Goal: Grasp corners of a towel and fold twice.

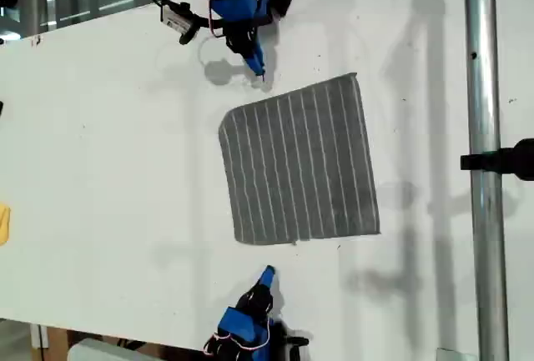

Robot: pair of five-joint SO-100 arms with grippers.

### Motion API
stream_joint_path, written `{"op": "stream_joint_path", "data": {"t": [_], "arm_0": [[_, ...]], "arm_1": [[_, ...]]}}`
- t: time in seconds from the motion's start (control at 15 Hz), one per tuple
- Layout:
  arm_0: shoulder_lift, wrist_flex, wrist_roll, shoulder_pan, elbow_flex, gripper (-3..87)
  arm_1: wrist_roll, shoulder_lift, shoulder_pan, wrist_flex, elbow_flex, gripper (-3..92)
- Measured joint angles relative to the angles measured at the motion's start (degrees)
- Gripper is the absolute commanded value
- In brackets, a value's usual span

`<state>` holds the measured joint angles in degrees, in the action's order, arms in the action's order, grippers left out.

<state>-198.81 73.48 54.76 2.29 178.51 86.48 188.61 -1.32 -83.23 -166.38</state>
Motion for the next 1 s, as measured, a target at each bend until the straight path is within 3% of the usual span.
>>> {"op": "stream_joint_path", "data": {"t": [0.07,0.27,0.33,0.6,1.0], "arm_0": [[0.0,0.4,0.5,-0.4,0.0,-2.9],[0.0,0.7,26.2,-5.4,0.0,-2.9],[0.0,0.7,28.8,-5.4,0.0,-2.9],[1.1,1.8,34.1,-4.0,-4.7,-3.0],[58.3,2.0,38.7,8.6,-51.2,-3.0]], "arm_1": [[0.3,0.0,0.8,-0.2,0.0,-0.2],[0.7,0.1,3.2,-0.4,0.0,-0.2],[0.7,0.1,3.5,-0.4,0.0,-0.2],[0.4,-3.6,5.4,0.3,5.2,-0.3],[-5.0,-53.6,20.9,-6.2,50.3,-0.3]]}}
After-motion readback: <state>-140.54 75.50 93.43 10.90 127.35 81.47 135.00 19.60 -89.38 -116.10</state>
